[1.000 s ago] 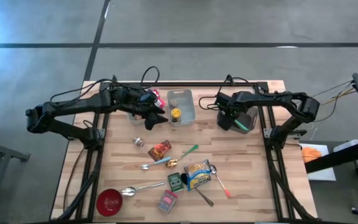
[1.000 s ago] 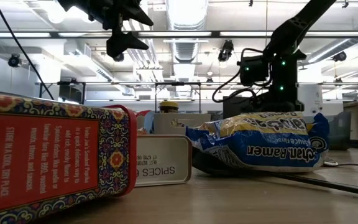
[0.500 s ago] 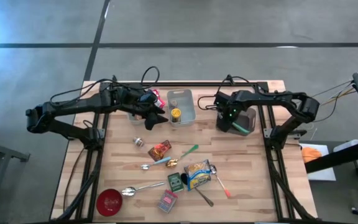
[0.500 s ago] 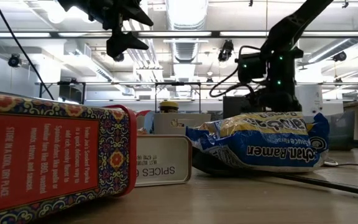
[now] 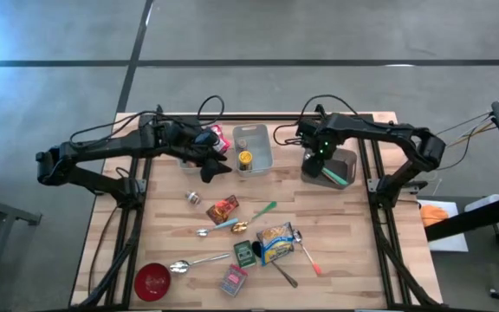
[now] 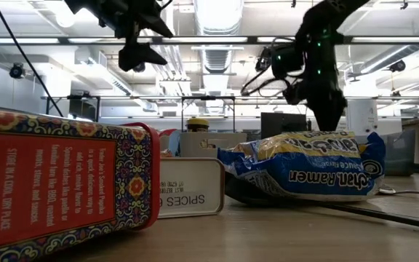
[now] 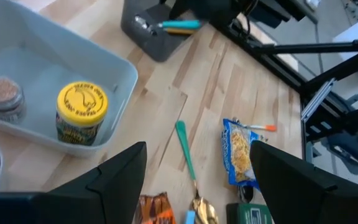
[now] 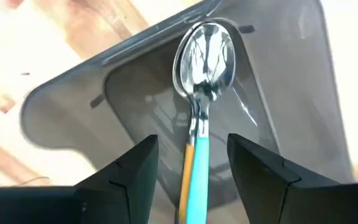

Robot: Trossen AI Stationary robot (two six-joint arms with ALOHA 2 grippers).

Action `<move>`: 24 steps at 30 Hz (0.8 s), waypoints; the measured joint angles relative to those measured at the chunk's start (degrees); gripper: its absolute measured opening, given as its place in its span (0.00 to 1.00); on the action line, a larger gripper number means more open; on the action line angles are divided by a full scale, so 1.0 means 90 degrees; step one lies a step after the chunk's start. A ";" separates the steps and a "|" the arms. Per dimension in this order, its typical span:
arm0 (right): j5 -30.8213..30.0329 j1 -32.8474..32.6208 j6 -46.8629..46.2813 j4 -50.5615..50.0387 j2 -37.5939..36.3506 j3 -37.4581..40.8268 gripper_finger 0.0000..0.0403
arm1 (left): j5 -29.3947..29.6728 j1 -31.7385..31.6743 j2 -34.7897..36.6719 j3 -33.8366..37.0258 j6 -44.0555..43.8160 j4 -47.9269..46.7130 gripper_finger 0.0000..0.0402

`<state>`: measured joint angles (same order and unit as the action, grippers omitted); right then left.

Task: Pick & Place Food Item
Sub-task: Put the dark green spoon into the black bin

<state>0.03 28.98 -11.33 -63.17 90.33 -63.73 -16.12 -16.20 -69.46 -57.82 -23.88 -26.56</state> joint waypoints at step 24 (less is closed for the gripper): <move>0.0675 -0.2907 0.1013 0.2284 0.0052 -0.0837 0.48 | 0.0015 0.0583 0.0719 0.0005 0.0358 -0.0815 0.73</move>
<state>6.11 2.82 -2.22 -42.62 90.80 -71.27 -15.99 -10.95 -62.99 -57.78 -20.65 -33.90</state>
